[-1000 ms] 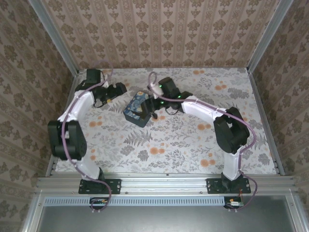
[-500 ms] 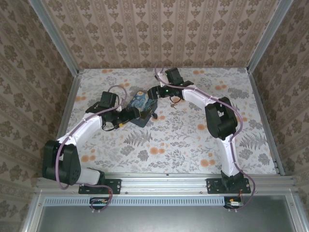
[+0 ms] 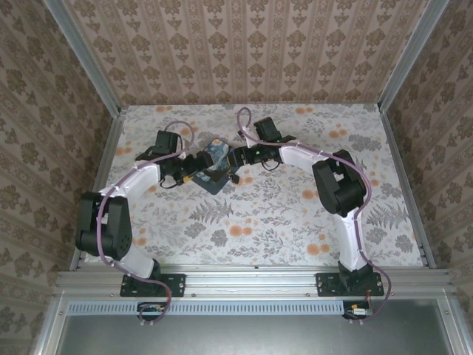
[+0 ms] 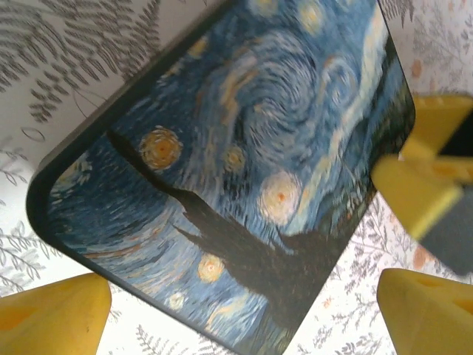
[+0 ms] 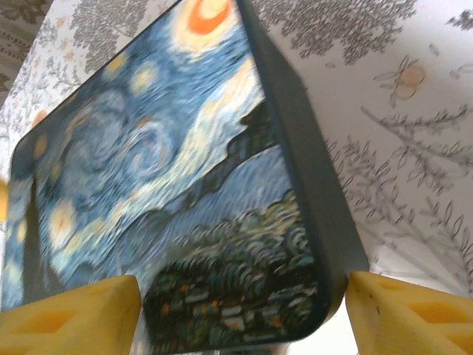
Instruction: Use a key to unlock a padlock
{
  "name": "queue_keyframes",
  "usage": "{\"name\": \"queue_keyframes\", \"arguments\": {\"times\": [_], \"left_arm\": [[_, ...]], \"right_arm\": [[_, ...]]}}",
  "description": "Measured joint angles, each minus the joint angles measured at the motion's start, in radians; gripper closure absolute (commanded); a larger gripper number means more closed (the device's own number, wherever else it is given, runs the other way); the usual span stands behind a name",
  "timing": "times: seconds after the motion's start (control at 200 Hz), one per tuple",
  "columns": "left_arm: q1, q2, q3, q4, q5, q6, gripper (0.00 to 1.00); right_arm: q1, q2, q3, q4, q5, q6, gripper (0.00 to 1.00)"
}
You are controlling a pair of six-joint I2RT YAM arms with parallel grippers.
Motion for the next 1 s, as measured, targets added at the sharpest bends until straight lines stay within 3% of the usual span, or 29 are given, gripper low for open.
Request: {"name": "queue_keyframes", "arguments": {"times": [0.255,0.615,0.82,1.0], "left_arm": [[0.026,0.027,0.023,0.004,-0.034,0.003,0.06],[0.055,0.145,0.141,0.045,-0.048,0.01,0.06],[0.055,0.128,0.137,0.03,-0.041,0.027,0.06],[0.055,0.014,0.134,-0.067,-0.082,0.095,0.05]], "right_arm": [[0.042,-0.082,-0.107,0.002,0.019,0.01,0.27],[0.077,-0.092,-0.114,-0.008,0.064,0.028,0.26],[0.06,-0.123,-0.114,-0.033,0.083,0.032,0.27],[0.022,-0.187,-0.073,-0.094,0.208,0.041,0.3]]}}
